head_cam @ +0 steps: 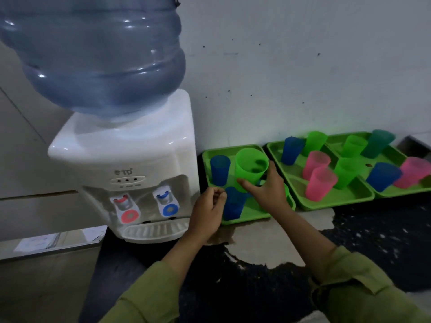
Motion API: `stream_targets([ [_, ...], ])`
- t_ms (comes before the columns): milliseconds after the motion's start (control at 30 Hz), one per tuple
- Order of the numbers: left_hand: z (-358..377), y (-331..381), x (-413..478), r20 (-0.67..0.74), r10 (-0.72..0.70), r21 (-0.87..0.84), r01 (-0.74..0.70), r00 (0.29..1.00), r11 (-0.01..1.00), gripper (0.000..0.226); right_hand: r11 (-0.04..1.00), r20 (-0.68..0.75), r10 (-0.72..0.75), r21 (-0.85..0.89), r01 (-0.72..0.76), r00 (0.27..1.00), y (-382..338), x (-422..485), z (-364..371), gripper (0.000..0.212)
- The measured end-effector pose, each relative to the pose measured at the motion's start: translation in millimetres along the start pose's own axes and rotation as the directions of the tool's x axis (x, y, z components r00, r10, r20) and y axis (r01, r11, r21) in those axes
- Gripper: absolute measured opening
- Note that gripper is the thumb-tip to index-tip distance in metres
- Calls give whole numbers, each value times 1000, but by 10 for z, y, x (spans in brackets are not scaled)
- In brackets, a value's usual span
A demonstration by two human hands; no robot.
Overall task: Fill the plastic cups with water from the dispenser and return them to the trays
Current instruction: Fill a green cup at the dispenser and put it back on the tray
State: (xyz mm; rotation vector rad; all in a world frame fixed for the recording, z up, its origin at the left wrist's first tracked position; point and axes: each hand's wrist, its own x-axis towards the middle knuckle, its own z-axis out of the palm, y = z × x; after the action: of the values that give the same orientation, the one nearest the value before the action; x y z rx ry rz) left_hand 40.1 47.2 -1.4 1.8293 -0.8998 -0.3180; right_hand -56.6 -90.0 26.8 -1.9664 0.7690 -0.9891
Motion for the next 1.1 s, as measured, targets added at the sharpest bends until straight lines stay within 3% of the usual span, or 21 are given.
stream_targets([
  [300,410,237,879,-118,-33,16,35,993,999,6,996,30,92,-13,-92,995,591,1233,-270,64],
  [533,661,141,1407,-195,-98,84,116,976,990,13,963,189,267,-80,-257,945,1286,1806,-189,75],
  [767,656,-54,1662,-233,-129,198,177,964,964,16,946,370,323,-157,-284,871,1752,1882,12,76],
  [1100,668,-230,1755,-273,-168,313,253,947,916,27,939,420,340,-196,-281,842,1932,1818,164,76],
])
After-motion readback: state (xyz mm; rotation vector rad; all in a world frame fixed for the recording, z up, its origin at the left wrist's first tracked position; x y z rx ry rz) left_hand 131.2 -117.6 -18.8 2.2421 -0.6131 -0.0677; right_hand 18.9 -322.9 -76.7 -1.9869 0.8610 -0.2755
